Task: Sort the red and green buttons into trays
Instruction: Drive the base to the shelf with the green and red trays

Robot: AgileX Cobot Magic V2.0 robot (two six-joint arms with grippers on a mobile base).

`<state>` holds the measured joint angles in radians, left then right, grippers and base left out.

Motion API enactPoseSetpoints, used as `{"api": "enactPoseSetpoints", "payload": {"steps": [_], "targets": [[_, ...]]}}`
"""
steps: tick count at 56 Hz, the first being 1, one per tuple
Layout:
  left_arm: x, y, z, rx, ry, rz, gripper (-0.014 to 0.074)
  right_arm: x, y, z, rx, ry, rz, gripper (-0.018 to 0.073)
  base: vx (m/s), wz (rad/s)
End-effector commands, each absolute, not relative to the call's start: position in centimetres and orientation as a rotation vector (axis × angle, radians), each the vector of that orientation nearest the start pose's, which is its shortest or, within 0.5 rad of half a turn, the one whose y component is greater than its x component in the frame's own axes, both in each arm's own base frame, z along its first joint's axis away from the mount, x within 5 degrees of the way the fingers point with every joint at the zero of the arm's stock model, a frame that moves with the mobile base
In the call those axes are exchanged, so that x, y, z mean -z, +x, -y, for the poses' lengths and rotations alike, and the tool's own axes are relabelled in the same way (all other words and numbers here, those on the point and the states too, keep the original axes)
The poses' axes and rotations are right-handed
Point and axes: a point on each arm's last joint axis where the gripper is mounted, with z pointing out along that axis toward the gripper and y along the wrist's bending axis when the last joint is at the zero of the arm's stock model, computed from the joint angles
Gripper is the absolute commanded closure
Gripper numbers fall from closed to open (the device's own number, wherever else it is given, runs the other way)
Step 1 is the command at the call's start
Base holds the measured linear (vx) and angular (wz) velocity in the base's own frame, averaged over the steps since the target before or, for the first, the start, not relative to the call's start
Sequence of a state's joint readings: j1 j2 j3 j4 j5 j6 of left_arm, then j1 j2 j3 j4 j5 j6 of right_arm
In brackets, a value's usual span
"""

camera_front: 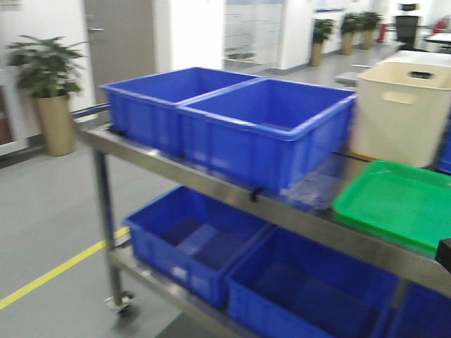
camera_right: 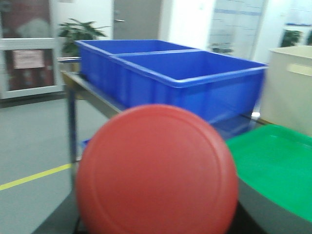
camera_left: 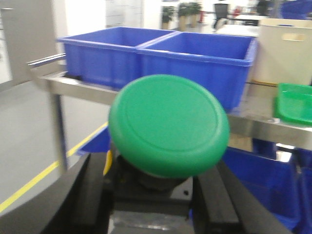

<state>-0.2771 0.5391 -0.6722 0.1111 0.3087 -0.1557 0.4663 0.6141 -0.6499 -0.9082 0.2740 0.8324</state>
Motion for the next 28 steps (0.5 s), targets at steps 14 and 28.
{"api": "enactPoseSetpoints", "payload": {"steps": [14,28], "targets": [[-38.87,10.27,2.77,0.250,0.158,-1.536,0.0602,-38.11,11.96,-4.18,-0.157,-0.287,-1.524,0.0568,0.25,-0.75],[-38.87,10.27,2.77,0.250,0.158,-1.536,0.0602,-38.11,11.96,-4.18,-0.157,-0.287,-1.524,0.0568,0.24,-0.72]]}}
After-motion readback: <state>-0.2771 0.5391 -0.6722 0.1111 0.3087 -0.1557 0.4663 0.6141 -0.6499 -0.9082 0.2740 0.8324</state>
